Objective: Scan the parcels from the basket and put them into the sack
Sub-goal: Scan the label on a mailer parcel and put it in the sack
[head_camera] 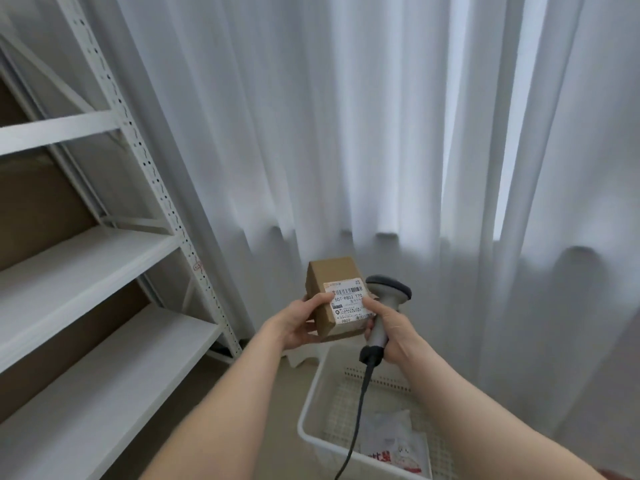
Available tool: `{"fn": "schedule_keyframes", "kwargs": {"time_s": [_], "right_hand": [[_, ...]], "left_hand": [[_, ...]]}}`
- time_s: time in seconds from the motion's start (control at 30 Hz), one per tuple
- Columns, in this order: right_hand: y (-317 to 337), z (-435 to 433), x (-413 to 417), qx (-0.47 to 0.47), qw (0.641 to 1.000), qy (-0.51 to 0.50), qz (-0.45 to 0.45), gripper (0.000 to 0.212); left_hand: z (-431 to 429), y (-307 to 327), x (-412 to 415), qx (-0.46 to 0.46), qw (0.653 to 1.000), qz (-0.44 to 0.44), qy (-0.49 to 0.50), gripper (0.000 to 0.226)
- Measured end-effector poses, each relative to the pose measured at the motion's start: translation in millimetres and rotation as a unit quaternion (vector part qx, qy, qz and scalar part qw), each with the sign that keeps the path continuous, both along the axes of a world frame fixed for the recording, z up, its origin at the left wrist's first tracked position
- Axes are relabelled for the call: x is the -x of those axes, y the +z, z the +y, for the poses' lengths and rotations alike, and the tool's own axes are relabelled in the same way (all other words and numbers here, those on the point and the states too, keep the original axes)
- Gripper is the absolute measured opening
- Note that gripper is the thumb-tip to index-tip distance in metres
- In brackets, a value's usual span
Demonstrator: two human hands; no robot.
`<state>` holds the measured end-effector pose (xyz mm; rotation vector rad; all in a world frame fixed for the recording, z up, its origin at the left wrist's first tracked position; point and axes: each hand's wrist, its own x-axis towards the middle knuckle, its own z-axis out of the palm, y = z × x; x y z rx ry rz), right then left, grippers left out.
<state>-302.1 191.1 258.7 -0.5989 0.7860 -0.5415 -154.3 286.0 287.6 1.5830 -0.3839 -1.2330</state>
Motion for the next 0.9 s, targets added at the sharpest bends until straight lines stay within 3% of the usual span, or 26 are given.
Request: {"fn": "schedule_keyframes", "kwargs": {"time_s": [0.1,0.3,0.43,0.5,0.9], "right_hand": [[9,31,-21,0.017,1.0,0.004,0.003,0.036],[27,88,-62,0.076,0.995,-0.008,0.058,0.019],[43,120,-73,0.128,0.981,0.14,0.042,0.025],[52,138,-82,0.159,0.968,0.186,0.051,0.027],[76,194,-85,0.202,0.95,0.214,0.103,0.013]], "left_hand": [[39,14,-16,-0.017,0.999,-0.007,-0.05,0.048],[105,16,-69,0.054,0.992,-0.042,0.106,0.043],[141,1,-100,0.077,0.98,-0.038,0.18,0.04],[153,-3,-111,0.089,0.974,-0.036,0.206,0.043],[195,-7,-106,0.111,0.951,-0.035,0.287,0.05]]}}
